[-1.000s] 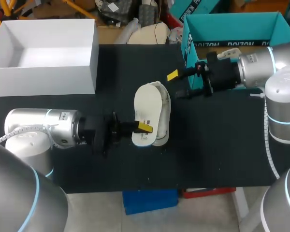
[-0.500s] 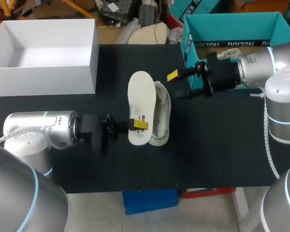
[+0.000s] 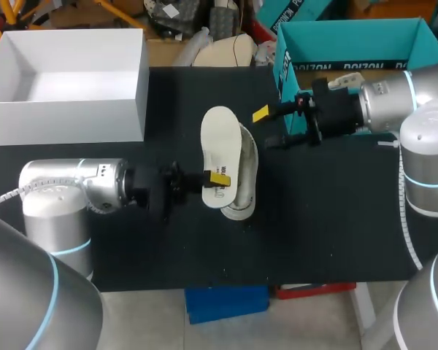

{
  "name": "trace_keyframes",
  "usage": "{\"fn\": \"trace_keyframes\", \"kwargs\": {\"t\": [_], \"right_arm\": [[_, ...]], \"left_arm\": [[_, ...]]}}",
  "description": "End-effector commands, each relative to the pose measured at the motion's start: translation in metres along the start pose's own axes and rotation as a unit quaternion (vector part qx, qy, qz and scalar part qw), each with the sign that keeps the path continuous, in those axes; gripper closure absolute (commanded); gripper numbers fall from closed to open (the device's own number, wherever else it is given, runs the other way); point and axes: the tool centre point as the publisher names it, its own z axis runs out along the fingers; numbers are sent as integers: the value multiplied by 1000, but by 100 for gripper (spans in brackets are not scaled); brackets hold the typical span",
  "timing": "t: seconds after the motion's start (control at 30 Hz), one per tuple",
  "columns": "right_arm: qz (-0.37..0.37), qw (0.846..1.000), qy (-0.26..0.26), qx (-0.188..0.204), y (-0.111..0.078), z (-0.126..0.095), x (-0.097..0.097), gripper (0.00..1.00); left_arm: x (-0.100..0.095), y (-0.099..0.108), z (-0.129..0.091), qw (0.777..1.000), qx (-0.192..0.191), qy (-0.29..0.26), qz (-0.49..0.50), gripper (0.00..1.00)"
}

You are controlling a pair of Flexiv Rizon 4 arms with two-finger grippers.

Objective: Take the shoe out of the shoebox, open the shoe tongue, remove and reinsert the insole, then place the shoe into the shoebox

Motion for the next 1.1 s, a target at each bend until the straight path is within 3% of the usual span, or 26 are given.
{"fn": "trace_keyframes", "kwargs": {"t": [0.03, 0.2, 0.43, 0.67, 0.73, 0.8, 0.87, 1.1], "right_arm": [[0, 1000, 1, -1, 0, 1, -1, 0], [0, 1000, 1, -1, 0, 1, -1, 0], [-15, 998, 57, -38, -1, 31, -9, 0], [-17, 996, 69, -52, -6, 47, -8, 0], [-17, 996, 71, -53, -7, 50, -8, 16], [-18, 996, 72, -54, -7, 52, -8, 24], [-18, 996, 72, -57, -7, 57, -7, 49], [-14, 995, 78, -55, -3, 70, -11, 55]], "left_arm": [[3, 2, 4, 1000, 0, -1, 1, 100], [3, 2, 4, 1000, 0, -1, 1, 100], [3, 2, 4, 1000, 0, -1, 1, 100], [3, 2, 4, 1000, 0, -1, 1, 100], [3, 2, 4, 1000, 0, -1, 1, 100], [3, 2, 4, 1000, 0, -1, 1, 100], [3, 2, 4, 1000, 0, -1, 1, 100], [3, 2, 4, 1000, 0, -1, 1, 100]]}}
